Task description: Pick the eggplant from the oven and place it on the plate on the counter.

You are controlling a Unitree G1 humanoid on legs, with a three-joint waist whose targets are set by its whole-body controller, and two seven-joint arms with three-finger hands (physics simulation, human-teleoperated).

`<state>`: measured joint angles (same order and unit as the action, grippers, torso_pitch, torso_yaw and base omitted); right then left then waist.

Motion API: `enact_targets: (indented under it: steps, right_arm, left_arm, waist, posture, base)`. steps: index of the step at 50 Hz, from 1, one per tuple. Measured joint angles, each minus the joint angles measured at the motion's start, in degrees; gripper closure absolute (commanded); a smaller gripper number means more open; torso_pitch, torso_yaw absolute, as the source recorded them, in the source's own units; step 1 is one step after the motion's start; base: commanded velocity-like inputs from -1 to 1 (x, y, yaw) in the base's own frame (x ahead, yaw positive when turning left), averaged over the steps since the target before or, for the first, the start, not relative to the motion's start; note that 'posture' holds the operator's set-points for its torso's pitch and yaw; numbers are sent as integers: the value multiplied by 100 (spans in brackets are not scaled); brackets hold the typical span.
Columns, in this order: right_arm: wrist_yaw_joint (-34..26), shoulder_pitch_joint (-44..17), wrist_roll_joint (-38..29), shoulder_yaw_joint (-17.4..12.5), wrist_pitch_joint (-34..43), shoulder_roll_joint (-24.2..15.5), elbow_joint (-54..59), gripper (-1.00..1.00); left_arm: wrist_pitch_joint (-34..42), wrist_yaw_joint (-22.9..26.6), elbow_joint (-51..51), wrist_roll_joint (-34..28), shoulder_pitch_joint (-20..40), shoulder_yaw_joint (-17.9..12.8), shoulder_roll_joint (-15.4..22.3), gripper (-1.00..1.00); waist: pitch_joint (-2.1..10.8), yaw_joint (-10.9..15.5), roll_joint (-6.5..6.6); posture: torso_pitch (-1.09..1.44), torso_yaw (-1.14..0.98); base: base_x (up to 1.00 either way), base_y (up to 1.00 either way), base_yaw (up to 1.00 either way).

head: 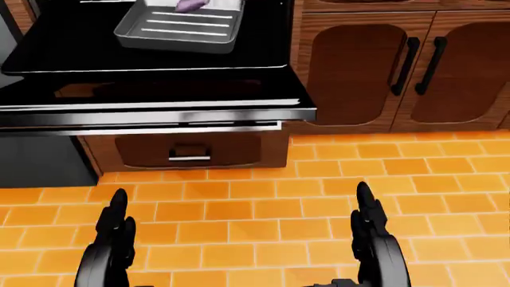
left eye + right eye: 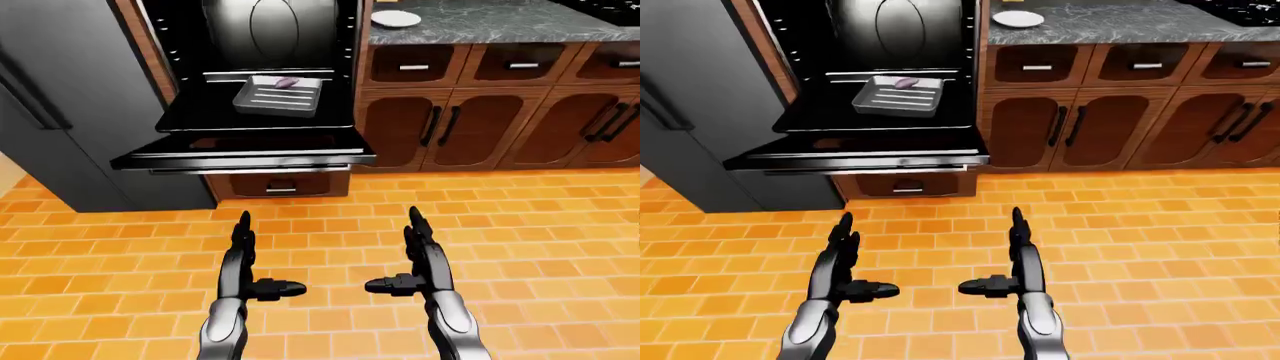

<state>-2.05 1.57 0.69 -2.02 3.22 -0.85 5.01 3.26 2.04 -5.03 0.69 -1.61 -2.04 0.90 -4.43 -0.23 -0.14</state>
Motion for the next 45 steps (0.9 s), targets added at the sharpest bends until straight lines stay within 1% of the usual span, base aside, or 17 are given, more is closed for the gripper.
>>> enact_targets:
  steps: [1, 3, 5, 7, 15, 23, 24, 25, 27, 29, 30, 32, 38, 40, 42, 43, 45]
  right_arm:
    - [-1, 53, 3, 19, 49, 3, -205, -100]
    - [-6, 1, 4, 55, 11, 12, -618, -100]
    - [-28, -48, 5, 103, -58, 31, -643, -100]
    - [-53, 2, 2, 129, 5, 29, -645, -100]
    - [-15, -61, 20, -4, 700, -23, -1202, -100]
    - [20, -603, 232, -294, 1686, -173, -2224, -100]
    - [19, -645, 237, -289, 1728, -182, -2240, -100]
    - [13, -674, 244, -277, 1801, -181, -2232, -100]
    - [-32, -700, 277, -225, 1964, -177, -2242, -100]
    - [-78, -775, 320, -222, 2024, -192, -2218, -100]
    - [-81, -828, 328, -246, 2032, -207, -2196, -100]
    - [-82, -895, 325, -281, 2024, -236, -2204, -100]
    - [-164, -902, 310, -253, 1995, -254, -2301, -100]
    - [-183, -929, 311, -260, 2016, -262, -2343, -100]
    - [-196, -955, 313, -288, 2018, -290, -2372, -100]
    - [-195, -926, 307, -343, 2016, -324, -2348, -100]
    - [-170, -821, 279, -450, 2075, -335, -2286, -100]
  left_arm:
    - [24, 9, 149, 11, -14, 0, 11, -100]
    - [-3, 15, 551, 31, 66, -33, 29, -100]
    - [-54, 23, 646, 42, 91, -32, 18, -100]
    - [135, 37, 864, 49, -38, 20, -2, -100]
    - [1111, 101, 1755, 42, 105, 60, 30, -100]
    - [2577, 64, 2908, 106, 952, -166, 183, -100]
    - [2731, 53, 3008, 113, 1036, -176, 197, -100]
    - [2891, 44, 3064, 120, 1125, -183, 220, -100]
    - [3160, 21, 3140, 133, 1241, -238, 258, -100]
    - [3280, -30, 3176, 147, 1319, -296, 251, -100]
    - [3293, -55, 3177, 152, 1360, -284, 248, -100]
    - [3349, -73, 3241, 176, 1419, -229, 256, -100]
    - [3576, -62, 3342, 230, 1485, -242, 285, -100]
    - [3615, -77, 3420, 235, 1492, -254, 281, -100]
    - [3589, -82, 3482, 241, 1511, -226, 258, -100]
    - [3591, -73, 3460, 254, 1492, -158, 214, -100]
    - [3647, -24, 3386, 302, 1446, -37, 202, -100]
  waist:
    - [55, -4, -22]
    - [337, 28, -24]
    - [243, 38, -55]
    - [313, 41, -47]
    - [333, 46, -13]
    - [459, 51, -29]
    - [466, 49, -33]
    - [407, 78, -22]
    - [230, 104, 183]
    - [234, 122, 334]
    - [260, 147, 348]
    - [269, 210, 287]
    - [233, 424, -8]
    - [277, 456, -177]
    - [341, 389, -411]
    - [280, 290, -350]
    - [210, 190, -398]
  posture:
    - [0, 0]
    - [0, 0]
    - [0, 0]
    - [0, 0]
    - [0, 0]
    - [0, 0]
    - [0, 0]
    - [0, 0]
    - [0, 0]
    - [0, 0]
    - [0, 0]
    - [0, 0]
    - [0, 0]
    - [0, 0]
    - [0, 0]
    - [0, 0]
    - [0, 0]
  base:
    - [0, 0, 0]
    - [0, 0, 0]
    - [0, 0, 0]
    - [0, 0, 0]
    - [0, 0, 0]
    - [0, 0, 0]
    - [20, -48, 0]
    - [32, -67, 0]
    - [42, -86, 0]
    - [45, -88, 0]
    - [45, -88, 0]
    - [45, -89, 0]
    - [45, -88, 0]
    - [45, -88, 0]
    - [45, -89, 0]
    - [45, -88, 0]
    - [44, -88, 0]
